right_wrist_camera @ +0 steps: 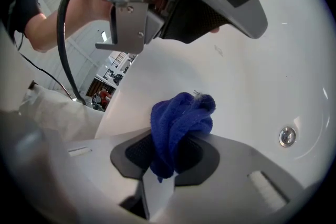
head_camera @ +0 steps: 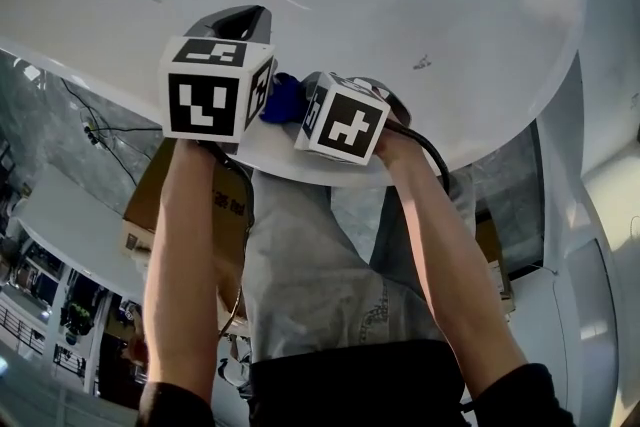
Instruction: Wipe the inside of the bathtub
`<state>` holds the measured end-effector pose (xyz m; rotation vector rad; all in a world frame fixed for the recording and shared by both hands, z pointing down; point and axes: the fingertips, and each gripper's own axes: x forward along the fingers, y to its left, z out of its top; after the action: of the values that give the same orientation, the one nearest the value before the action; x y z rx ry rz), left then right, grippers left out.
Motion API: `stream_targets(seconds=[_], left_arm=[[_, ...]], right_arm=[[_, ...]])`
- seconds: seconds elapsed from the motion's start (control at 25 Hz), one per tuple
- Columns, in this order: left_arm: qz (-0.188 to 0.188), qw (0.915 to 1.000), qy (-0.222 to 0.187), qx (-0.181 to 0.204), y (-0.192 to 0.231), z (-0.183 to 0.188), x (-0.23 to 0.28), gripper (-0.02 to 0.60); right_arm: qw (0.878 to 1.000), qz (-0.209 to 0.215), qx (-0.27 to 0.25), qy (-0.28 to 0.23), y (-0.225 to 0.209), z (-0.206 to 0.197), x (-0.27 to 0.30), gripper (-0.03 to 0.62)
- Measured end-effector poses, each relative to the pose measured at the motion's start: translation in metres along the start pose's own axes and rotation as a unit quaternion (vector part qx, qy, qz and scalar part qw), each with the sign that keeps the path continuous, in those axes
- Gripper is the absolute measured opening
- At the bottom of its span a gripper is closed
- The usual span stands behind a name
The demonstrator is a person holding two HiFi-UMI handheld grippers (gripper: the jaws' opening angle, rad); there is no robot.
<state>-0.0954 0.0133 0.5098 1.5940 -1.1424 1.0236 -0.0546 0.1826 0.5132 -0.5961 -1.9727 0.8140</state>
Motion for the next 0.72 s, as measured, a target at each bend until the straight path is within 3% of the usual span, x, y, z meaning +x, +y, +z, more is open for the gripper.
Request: stream_targets(seconds=[0.28,0.56,0.72], left_arm=[[0.0,1.0,0.002,-0.001,-0.016,0.006,-0.018,0.005],[-0.003,0.9999,-0.01,-0.002,-0.025,0.027,-0.022,0.005],[-0.005,1.0,-0.006,-0.004,-0.03,0.027,-0.007,0.005]], right_arm=[[0.999,0.047,0.014,-0.017,0.033,-0.003,-0.016,0.089],[0.982,0.171,0.036,-0.069,0.06,-0.001,-0.046,0.091],[0.987,0.142,0.023,-0.065,0.033,-0.008,-0.055,0.091]])
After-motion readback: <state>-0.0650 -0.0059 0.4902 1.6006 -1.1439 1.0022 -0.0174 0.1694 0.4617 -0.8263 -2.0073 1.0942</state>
